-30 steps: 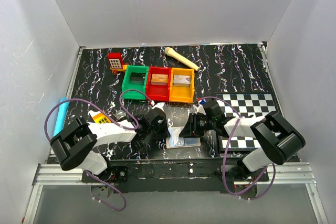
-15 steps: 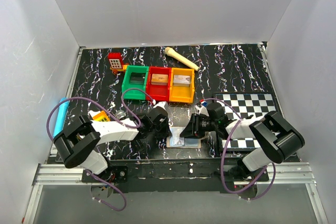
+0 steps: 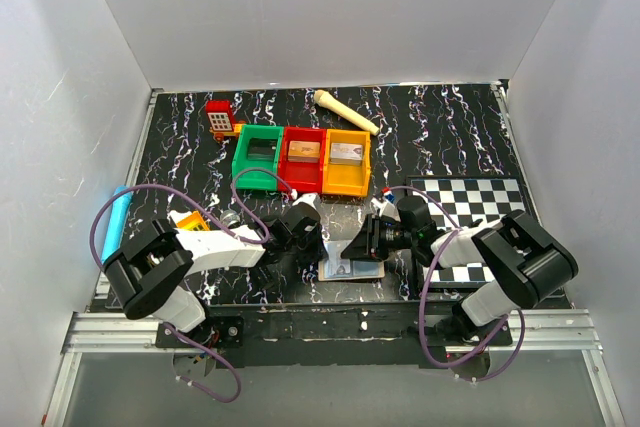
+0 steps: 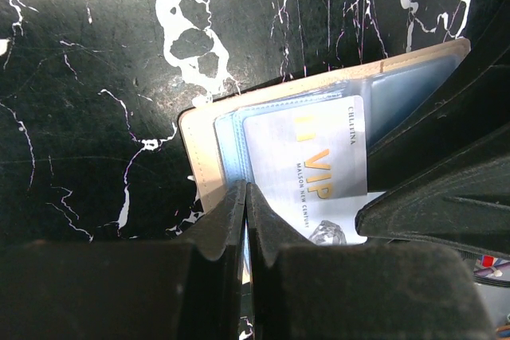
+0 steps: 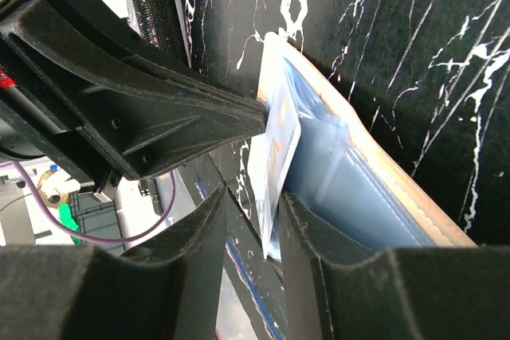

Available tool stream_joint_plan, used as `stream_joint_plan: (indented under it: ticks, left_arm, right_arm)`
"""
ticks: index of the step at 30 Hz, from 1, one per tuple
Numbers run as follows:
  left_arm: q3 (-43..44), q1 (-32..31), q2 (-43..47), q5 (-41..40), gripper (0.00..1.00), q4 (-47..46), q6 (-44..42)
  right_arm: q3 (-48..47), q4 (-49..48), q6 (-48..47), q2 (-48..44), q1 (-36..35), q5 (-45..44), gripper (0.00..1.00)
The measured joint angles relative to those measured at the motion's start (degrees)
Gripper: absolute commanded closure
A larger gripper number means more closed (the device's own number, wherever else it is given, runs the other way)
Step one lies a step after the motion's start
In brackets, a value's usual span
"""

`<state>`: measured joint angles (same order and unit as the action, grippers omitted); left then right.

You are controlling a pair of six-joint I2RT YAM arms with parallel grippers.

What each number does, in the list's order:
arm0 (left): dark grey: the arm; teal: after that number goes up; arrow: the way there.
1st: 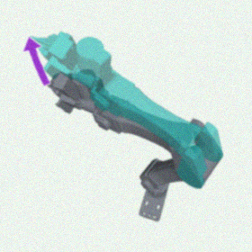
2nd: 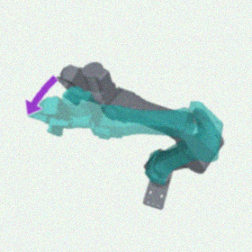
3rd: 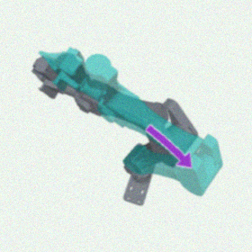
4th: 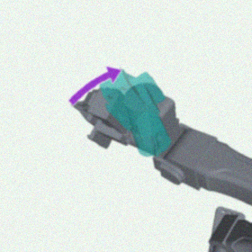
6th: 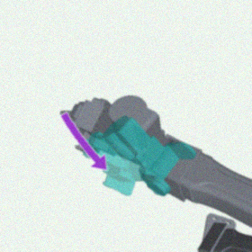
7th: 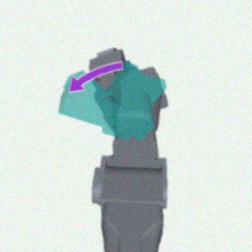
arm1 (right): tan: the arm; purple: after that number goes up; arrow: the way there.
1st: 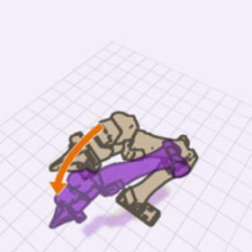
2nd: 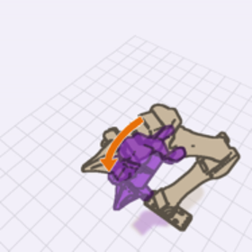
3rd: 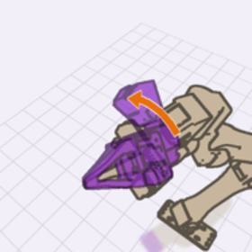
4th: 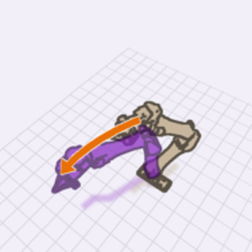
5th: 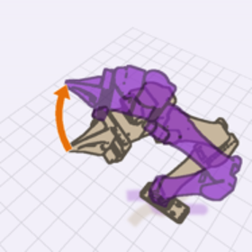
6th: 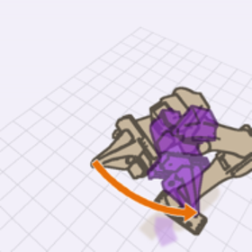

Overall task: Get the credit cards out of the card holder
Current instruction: Remove the credit card from the card holder.

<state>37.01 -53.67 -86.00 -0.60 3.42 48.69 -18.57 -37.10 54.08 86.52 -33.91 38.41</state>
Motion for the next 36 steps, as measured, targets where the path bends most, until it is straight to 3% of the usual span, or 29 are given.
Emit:
stream_joint_plan:
  ticks: [24,36]
  left_arm:
    - [0.0,0.3,-1.2,3.0,1.00,-2.8,-1.8]
    - [-0.1,0.3,-1.2,2.7,1.00,-2.9,-0.9]
  right_arm:
    - [-2.7,-1.9,1.5,5.8,-0.1,1.4,0.61]
    - [-2.8,2.3,-0.5,2.7,0.2,1.4,0.63]
